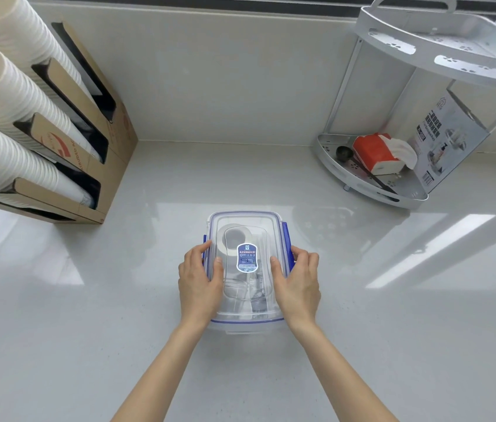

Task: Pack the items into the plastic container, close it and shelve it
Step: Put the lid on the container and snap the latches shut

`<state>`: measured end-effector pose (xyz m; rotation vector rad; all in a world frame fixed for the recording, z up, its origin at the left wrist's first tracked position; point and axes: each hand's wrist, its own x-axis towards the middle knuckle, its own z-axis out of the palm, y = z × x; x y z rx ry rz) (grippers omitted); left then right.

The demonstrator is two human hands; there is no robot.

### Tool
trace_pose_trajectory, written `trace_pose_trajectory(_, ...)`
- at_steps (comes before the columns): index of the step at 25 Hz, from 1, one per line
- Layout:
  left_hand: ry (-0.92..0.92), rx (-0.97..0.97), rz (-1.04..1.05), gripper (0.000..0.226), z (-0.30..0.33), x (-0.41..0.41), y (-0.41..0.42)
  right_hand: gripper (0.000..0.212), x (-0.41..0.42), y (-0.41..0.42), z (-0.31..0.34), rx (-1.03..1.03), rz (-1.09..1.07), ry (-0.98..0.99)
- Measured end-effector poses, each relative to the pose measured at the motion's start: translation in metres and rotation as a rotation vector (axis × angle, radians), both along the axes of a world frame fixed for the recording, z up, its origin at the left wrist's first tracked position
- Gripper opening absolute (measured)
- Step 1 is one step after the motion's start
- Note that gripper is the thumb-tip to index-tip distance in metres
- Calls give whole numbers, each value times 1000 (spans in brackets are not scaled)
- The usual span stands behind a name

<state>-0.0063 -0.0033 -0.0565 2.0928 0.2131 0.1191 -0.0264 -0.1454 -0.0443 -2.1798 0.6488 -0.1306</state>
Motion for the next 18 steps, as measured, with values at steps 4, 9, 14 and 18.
trace_pose_trajectory(4, 18, -22, 11, 35, -1, 0, 1, 54, 4, -4, 3, 215, -15, 20)
trace_pose_trajectory(9, 25, -28, 20, 34, -1, -1, 1, 43, 3, 0, 1, 186, 52, 13)
trace_pose_trajectory(14, 62, -34, 27, 42, -1, -1, 1, 40, 4, 2, 2, 96, 66, -5)
trace_pose_trajectory(18, 392, -212, 101, 64, 1, 3, 2, 41, 3, 1, 1, 90, 80, -16)
